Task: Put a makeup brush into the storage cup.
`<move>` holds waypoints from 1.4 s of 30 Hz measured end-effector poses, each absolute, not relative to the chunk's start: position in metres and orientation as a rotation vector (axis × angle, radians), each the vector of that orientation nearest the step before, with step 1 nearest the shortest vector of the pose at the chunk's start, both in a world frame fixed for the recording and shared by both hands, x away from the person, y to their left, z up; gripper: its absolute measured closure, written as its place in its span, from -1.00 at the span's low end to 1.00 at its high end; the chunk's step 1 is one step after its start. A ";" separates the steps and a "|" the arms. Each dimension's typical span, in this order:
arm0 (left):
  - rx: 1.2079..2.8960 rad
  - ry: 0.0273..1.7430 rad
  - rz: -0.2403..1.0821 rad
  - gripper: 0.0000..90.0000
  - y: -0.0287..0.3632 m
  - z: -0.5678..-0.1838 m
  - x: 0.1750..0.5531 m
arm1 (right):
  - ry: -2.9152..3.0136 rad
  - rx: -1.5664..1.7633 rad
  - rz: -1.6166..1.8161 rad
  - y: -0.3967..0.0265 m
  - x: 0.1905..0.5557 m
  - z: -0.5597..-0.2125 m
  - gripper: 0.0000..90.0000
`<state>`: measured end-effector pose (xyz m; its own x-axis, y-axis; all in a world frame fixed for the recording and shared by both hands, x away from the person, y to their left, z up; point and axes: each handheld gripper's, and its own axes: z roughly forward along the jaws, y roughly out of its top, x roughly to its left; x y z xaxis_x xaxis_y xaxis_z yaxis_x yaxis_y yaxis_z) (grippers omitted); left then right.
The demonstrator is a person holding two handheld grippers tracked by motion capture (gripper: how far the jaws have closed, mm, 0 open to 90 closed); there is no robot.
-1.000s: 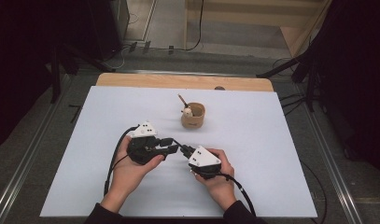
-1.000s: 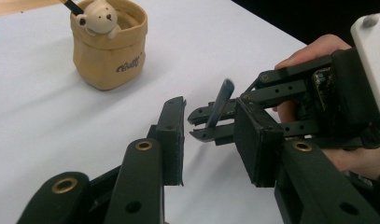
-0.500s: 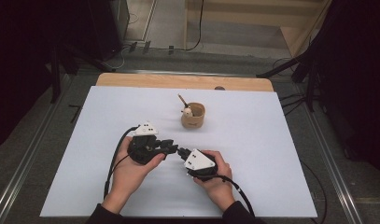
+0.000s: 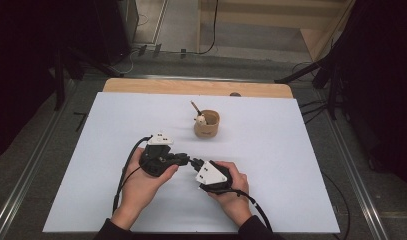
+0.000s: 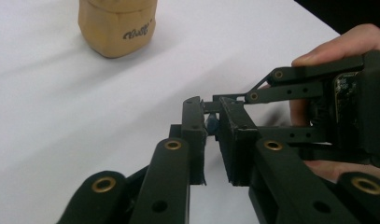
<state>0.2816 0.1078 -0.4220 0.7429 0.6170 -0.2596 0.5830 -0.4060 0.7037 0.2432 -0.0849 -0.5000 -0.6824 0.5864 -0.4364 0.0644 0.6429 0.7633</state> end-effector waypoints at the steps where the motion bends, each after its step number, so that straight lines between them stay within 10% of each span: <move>1: 2.105 0.902 0.041 0.85 0.108 -0.422 0.282 | 2.168 0.502 0.967 -0.085 0.243 -0.500 0.86; 5: 2.102 0.896 0.043 0.90 0.107 -0.422 0.281 | 2.164 0.510 0.968 -0.085 0.244 -0.501 0.84; 12: 2.047 0.898 0.085 0.91 0.115 -0.422 0.281 | 2.090 0.638 1.070 -0.092 0.247 -0.497 0.09; 42: 1.679 0.741 0.261 0.91 0.140 -0.429 0.267 | 1.827 1.130 1.523 -0.115 0.240 -0.473 -0.07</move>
